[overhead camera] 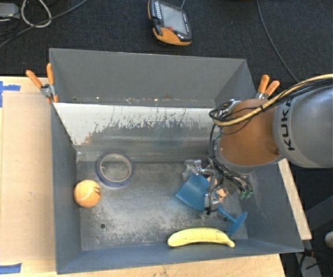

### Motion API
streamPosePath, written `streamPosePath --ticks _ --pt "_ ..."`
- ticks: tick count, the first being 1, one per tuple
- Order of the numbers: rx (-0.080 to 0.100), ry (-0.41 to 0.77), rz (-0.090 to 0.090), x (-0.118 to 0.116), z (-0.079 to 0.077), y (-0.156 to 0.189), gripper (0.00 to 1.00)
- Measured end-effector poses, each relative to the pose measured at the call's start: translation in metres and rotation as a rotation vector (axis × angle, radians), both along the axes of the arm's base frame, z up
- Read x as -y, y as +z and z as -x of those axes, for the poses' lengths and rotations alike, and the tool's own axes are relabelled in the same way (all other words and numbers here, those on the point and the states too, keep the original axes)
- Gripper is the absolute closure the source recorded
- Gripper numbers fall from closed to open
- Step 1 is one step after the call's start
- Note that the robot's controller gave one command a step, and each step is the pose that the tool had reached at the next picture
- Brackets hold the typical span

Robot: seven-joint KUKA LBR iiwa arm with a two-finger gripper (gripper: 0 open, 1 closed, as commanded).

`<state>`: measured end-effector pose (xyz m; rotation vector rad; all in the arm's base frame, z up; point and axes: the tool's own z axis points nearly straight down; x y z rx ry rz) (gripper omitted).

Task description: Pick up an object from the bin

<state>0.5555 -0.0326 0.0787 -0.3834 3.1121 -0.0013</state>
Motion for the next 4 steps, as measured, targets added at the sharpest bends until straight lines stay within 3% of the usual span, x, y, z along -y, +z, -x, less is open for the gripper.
streamPosePath --ticks 1,4 --pt "0.006 0.174 -0.005 -0.0593 0.0127 -0.0053 1.00" --pt "0.006 0.169 -0.006 -0.0590 0.0127 -0.0054 1.00"
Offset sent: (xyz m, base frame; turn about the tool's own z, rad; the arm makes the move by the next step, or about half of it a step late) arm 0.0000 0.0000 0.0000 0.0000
